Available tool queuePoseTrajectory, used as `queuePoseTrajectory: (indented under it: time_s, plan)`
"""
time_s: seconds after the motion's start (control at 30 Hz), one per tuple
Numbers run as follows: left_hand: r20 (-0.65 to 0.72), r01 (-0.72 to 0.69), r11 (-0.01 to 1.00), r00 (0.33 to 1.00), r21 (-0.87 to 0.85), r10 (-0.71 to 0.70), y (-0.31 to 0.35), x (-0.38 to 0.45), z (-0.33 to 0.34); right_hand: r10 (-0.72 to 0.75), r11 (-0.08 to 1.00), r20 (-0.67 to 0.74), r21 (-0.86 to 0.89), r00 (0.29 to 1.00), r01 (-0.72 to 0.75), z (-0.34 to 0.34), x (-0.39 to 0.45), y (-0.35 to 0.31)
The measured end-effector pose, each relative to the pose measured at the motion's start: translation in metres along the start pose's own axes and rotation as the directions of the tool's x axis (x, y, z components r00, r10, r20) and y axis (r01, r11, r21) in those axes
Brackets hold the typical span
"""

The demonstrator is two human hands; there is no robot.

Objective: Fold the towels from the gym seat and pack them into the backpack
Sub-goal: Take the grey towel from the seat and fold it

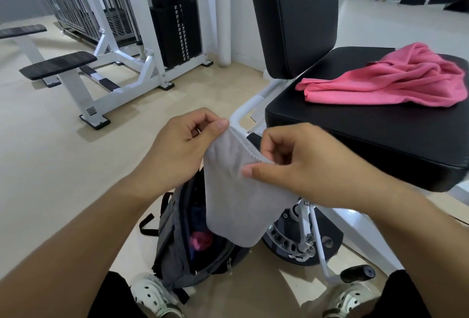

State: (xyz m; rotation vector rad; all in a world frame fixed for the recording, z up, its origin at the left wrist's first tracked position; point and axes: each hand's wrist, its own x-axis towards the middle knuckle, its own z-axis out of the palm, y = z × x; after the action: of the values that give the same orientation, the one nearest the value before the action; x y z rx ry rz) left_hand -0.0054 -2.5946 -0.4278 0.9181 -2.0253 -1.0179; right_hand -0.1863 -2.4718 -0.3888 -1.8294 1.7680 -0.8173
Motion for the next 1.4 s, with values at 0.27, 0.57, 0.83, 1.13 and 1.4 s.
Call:
queuePoseTrajectory:
  time_s: [0.27,0.57,0.83,1.13,1.4]
  plan:
    - [0.155,0.170,0.982,0.971,0.079,-0.180,0.011,-0.003,-0.022,0.020,0.977,0.051,0.212,0.998,-0.030,0.030,-0.005,-0.014]
    - [0.225,-0.072,0.947,0.974,0.312,0.000,0.009,-0.012,-0.032,0.049,0.997,0.288,0.040,0.956,-0.063,0.027,-0.001,-0.014]
    - [0.313,-0.184,0.957,0.944,0.223,0.108,0.018,-0.012,-0.046,0.070,0.987,0.076,-0.148,0.995,-0.059,0.047,0.019,0.017]
    - [0.206,-0.226,0.965,0.959,0.133,0.196,0.017,-0.011,-0.052,0.025,0.994,0.042,0.108,0.999,-0.030,0.061,0.023,0.022]
    - [-0.113,-0.155,0.980,0.979,0.124,0.169,0.012,-0.005,-0.049,0.061,0.998,0.074,-0.004,0.995,-0.061,0.090,0.015,0.037]
